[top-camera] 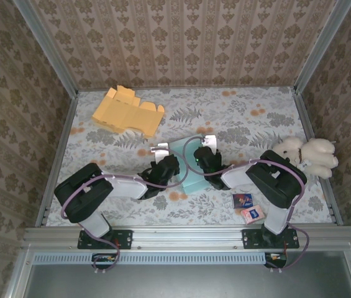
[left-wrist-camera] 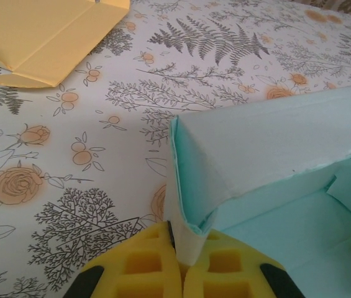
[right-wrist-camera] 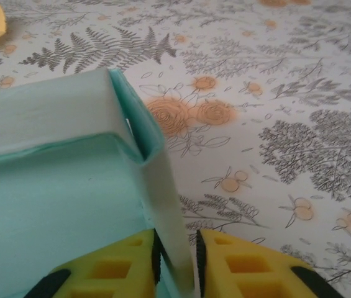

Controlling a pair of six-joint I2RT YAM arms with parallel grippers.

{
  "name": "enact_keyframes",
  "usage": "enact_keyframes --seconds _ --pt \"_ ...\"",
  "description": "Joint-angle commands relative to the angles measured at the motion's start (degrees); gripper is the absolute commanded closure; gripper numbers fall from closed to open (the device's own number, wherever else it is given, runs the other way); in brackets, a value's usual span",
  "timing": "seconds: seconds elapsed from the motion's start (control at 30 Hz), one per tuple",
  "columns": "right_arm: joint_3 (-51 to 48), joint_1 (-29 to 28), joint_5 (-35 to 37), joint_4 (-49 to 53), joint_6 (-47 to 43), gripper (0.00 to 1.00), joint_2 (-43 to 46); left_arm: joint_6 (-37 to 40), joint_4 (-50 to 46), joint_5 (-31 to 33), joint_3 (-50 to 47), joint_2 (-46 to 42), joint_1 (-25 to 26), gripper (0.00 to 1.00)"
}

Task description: Fold the paper box

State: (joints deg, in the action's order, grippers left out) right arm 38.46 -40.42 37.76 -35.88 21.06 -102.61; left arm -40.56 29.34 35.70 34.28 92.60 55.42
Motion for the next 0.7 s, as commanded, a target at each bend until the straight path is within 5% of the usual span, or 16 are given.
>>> enact_keyframes --seconds 0.0,0.33,0.67 --pt "-3.16 3.58 -4.62 -2.95 -0.81 0.71 1.0 -1.28 -2.69 5.88 0.38 -2.38 -0.65 1.0" --pt "-4.32 3.69 -13.66 -2.93 -1.38 0.52 3.38 -0.41 -2.7 7.1 0.46 -1.85 -0.67 1.0" --pt "-1.58 4.56 -12.66 -2.96 -4.34 0.57 -0.54 -0.14 -1.33 5.35 -0.27 -2.32 -0.7 1.0"
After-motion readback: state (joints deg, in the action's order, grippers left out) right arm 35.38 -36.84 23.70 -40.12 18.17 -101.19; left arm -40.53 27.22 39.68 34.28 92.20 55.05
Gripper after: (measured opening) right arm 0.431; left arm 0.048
